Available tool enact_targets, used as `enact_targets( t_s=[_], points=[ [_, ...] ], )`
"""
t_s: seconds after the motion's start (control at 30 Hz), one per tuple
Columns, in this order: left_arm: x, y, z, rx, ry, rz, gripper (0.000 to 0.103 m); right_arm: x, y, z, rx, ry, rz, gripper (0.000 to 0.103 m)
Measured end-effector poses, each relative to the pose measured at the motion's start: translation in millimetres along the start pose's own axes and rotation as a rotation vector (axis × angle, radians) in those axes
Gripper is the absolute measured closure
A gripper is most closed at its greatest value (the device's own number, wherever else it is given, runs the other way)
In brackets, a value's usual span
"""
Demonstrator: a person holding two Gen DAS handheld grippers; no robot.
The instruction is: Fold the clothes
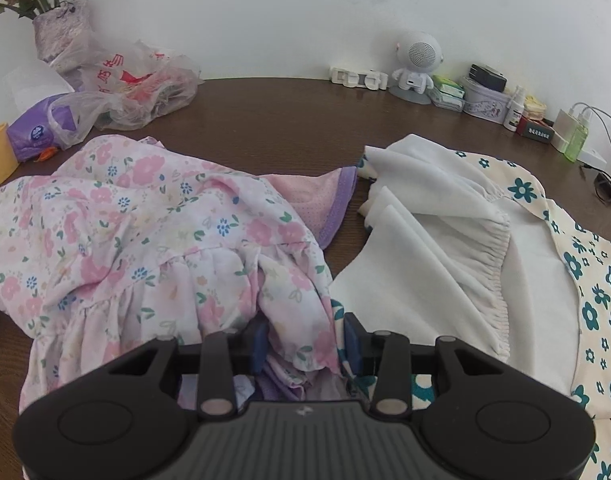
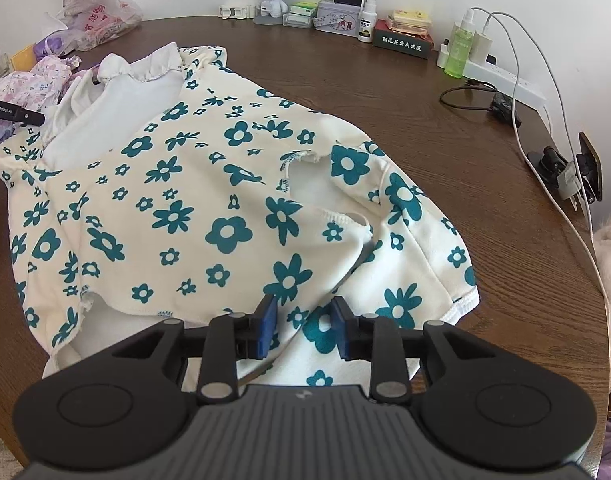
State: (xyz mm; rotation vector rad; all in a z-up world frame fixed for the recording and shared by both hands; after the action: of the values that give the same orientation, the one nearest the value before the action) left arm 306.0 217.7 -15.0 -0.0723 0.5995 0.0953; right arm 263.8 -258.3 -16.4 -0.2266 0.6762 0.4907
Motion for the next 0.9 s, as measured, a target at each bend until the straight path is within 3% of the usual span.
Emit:
enact_targets(
  t_s=[0.17, 0.3, 0.33, 0.6, 0.67, 0.8, 0.87, 0.9],
  points=[
    [-12, 5, 0, -0.046, -0.021, 0.030, 0.065, 3, 5, 6, -0.009, -0.005, -0.008, 0.074],
    [-50, -35, -1, 0.078, -0.052, -0.017, 0.053, -18, 5, 4, 0.015, -0.027, 0.014, 0.071],
    [-49, -39, -3, 0.095, -0.047, -0.019, 0.048, -24, 6, 2, 0.024, -0.030, 0.022, 0.067],
    [-41, -71, -18, 0.227, -0.006, -0.036, 0.047, -50, 21, -24, 0.023, -0.057, 0.036, 0.062],
    [-39, -79, -22, 0.260, 0.004, -0.040, 0.055, -49, 23, -31, 0.034, -0.051, 0.045, 0.062],
    [-40, -92, -29, 0.315, 0.026, -0.051, 0.058, -49, 24, -38, 0.041, -0.058, 0.046, 0.062],
    [-46, -94, -33, 0.327, 0.040, -0.060, 0.075, -49, 24, -39, 0.035, -0.058, 0.044, 0.062],
    [-49, -95, -35, 0.333, 0.047, -0.064, 0.078, -48, 24, -40, 0.031, -0.058, 0.042, 0.062]
  ],
)
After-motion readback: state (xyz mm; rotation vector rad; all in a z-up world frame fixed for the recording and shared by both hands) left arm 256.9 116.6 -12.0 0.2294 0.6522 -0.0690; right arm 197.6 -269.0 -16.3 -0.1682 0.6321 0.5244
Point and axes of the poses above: each gripper's, at about its wrist camera, not at the fingertips, and x roughly the way its jaws point, y to its left, z to its top, the point moved 4 cm from there along x, roughly the way its jaws point, and after that the axes turned 15 degrees about -y, right-handed, at the moved point
